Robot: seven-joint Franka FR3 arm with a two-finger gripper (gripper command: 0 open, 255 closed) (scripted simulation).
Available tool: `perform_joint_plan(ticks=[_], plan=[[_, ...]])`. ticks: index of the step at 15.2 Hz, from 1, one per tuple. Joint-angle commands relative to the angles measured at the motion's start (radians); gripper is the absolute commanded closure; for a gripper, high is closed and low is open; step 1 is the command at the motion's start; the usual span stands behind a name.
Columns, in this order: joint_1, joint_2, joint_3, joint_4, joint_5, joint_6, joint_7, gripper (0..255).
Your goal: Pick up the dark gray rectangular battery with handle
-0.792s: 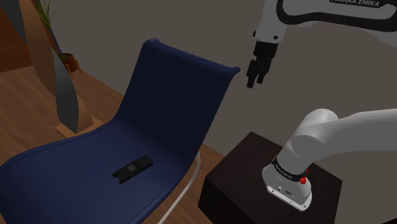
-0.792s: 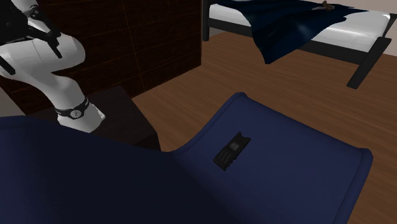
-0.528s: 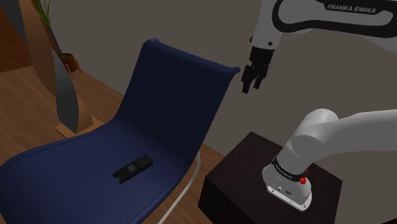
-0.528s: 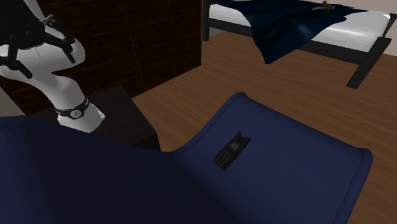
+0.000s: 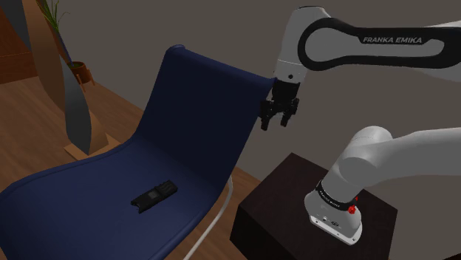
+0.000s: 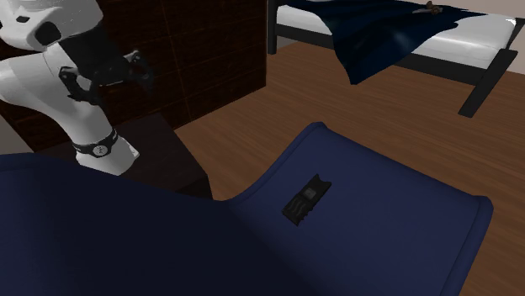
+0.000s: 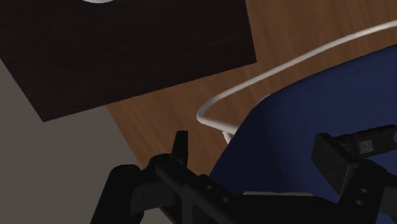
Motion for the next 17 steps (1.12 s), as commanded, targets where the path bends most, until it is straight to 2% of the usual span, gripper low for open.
perform_joint_plan(ticks=[1,7,11,14,17], plan=[[0.008,0.026,0.06,-0.02,0.057,0.061,0.083,0],[0.017,0.158,0.233,-0.037,0.198,0.259,0.297,0],[0.0,0.292,0.352,-0.011,0.262,0.406,0.436,0],[-0.029,0.414,0.443,0.026,0.281,0.522,0.546,0],[-0.074,0.554,0.534,0.075,0.259,0.642,0.672,0]])
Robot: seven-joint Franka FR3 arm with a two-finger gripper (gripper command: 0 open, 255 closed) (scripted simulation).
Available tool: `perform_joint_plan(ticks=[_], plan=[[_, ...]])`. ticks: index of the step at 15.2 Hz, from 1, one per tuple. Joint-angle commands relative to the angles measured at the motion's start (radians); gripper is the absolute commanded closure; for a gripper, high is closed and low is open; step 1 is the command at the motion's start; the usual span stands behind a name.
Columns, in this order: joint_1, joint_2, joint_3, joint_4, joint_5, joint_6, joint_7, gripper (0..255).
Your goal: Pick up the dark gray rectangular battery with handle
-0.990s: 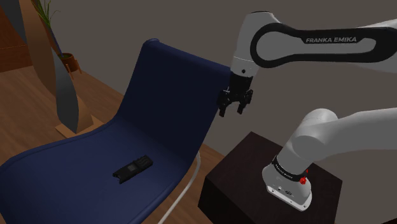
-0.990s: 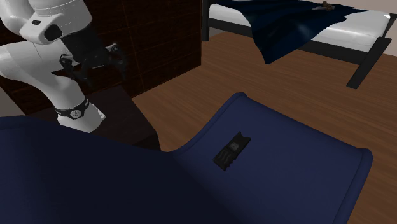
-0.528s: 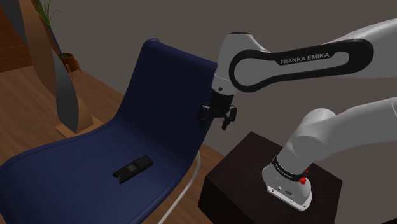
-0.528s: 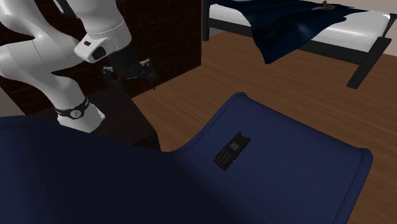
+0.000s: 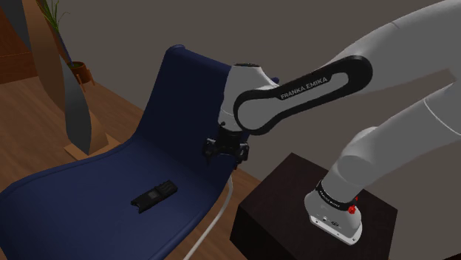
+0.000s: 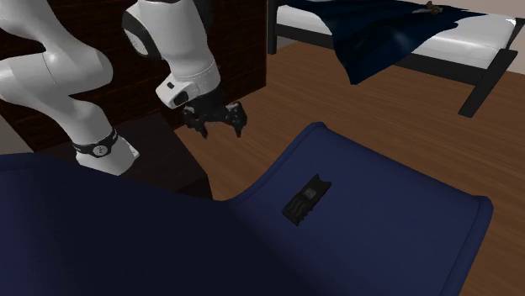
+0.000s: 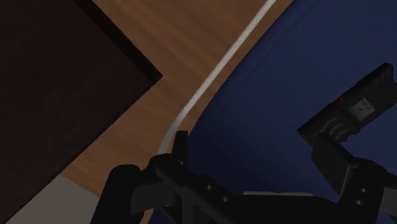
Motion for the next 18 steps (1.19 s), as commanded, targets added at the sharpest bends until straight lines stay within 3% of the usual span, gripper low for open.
perform_joint_plan(ticks=[1,4,7,10,12,18], plan=[[-0.033,0.105,0.064,0.032,-0.027,0.093,0.095,0],[-0.089,0.273,0.146,0.091,-0.146,0.215,0.274,0],[-0.099,0.462,0.16,0.159,-0.368,0.319,0.518,0],[-0.004,0.622,0.061,0.246,-0.571,0.376,0.744,0],[0.078,0.707,-0.022,0.313,-0.653,0.397,0.855,0],[0.272,0.929,-0.216,0.54,-0.762,0.422,1.077,0]])
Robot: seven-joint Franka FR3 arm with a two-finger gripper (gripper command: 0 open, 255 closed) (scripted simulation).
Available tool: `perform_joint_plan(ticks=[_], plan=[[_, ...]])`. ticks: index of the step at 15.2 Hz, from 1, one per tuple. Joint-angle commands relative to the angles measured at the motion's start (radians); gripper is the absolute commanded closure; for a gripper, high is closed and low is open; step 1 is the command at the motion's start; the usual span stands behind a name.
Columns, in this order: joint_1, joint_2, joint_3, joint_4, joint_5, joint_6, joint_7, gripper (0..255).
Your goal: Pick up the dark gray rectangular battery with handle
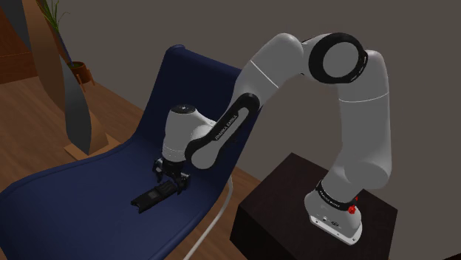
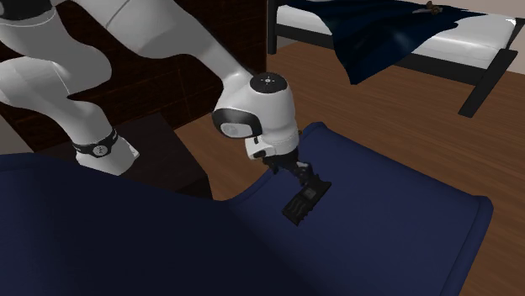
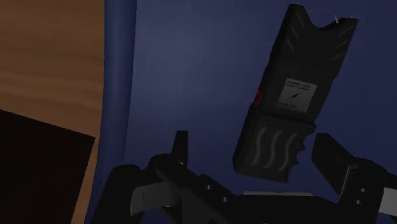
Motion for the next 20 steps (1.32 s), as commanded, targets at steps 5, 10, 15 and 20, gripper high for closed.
perform_joint_plan(ticks=[5,10,15,20], plan=[[0.125,0.197,-0.125,0.239,-0.026,-0.01,0.148,0],[0.142,0.253,-0.146,0.259,-0.04,0.028,0.15,0],[0.152,0.283,-0.157,0.272,-0.046,0.045,0.151,255],[0.151,0.284,-0.157,0.273,-0.046,0.045,0.15,255]])
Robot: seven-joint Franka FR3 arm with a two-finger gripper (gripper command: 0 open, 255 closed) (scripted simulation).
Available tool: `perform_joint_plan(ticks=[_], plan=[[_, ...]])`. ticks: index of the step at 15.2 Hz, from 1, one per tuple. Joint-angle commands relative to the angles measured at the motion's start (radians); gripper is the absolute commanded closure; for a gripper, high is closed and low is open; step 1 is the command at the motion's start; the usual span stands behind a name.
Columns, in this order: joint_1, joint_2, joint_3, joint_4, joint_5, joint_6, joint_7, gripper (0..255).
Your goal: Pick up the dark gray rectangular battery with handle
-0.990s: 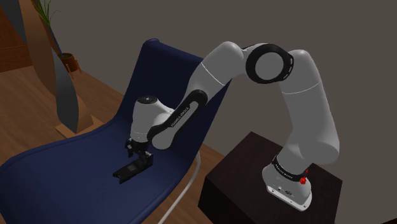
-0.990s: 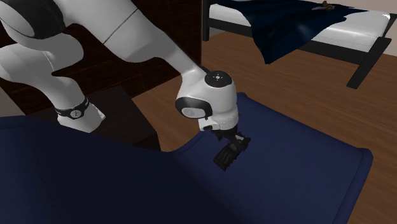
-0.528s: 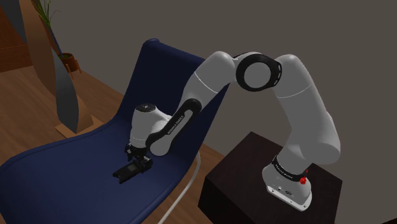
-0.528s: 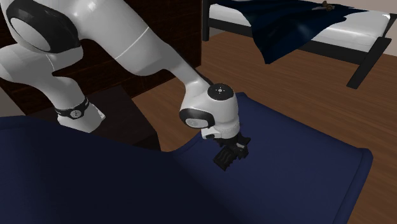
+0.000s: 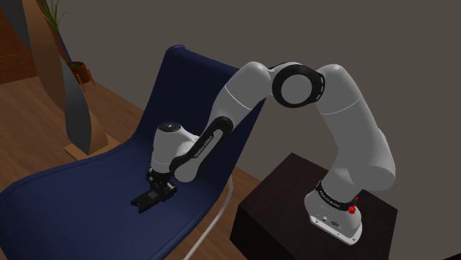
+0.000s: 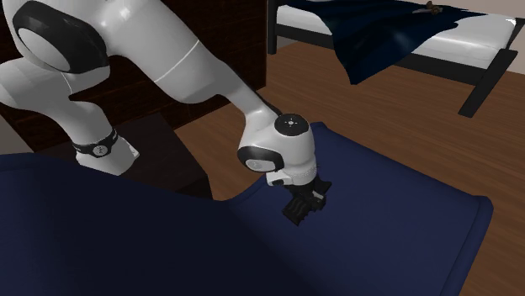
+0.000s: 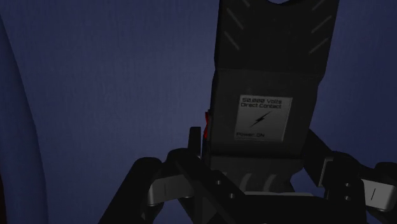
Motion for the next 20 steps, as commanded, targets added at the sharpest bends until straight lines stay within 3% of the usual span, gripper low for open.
perform_joint_plan(ticks=[1,20], plan=[[0.0,0.001,-0.001,0.0,0.0,0.0,0.0,255],[-0.052,-0.165,0.063,-0.053,0.044,-0.115,-0.009,255]])
